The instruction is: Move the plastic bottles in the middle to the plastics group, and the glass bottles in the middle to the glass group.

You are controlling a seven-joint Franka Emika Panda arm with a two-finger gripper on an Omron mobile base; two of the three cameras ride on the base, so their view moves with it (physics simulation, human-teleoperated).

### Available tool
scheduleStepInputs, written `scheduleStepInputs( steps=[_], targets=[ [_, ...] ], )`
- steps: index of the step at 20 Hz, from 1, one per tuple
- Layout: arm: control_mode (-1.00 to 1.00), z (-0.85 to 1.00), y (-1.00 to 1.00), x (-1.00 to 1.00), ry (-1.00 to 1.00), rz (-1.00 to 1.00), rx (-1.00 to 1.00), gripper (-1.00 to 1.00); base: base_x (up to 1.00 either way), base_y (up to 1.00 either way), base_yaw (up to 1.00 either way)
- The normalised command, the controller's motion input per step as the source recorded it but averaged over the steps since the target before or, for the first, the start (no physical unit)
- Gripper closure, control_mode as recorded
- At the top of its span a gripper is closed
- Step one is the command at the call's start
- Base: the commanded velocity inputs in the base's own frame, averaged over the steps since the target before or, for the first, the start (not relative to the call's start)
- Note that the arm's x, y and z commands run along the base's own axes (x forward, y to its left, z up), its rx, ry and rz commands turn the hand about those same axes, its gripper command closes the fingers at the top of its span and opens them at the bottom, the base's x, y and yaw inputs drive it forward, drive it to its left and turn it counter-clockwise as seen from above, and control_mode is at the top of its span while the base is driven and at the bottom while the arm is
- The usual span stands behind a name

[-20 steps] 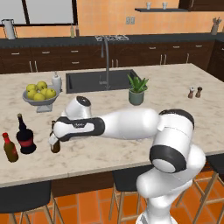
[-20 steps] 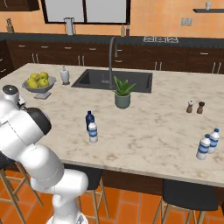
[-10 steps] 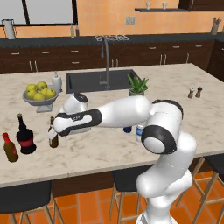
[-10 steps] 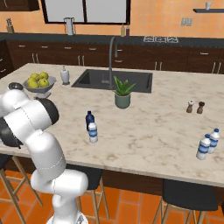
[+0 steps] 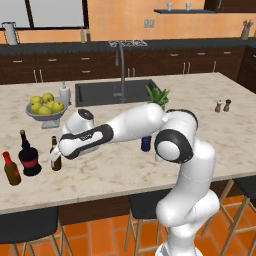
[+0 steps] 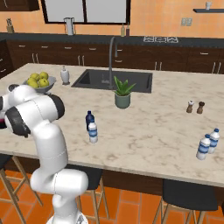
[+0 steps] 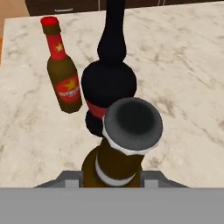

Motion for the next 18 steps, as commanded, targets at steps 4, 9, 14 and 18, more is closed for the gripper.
scheduleStepInputs(
  steps=[4,9,14,18],
  targets=[
    [-1.0,-0.08,0.09,0.04,0.0,0.03,0.0,1.0,0.0,0.0,0.0],
    [-1.0,-0.02,0.05,0.15,0.0,0.01,0.0,1.0,0.0,0.0,0.0],
    [-1.0,0.0,0.12,0.11,0.0,0.0,0.0,1.0,0.0,0.0,0.0],
    [-1.0,-0.08,0.1,0.06,0.0,0.0,0.0,1.0,0.0,0.0,0.0]
  ],
)
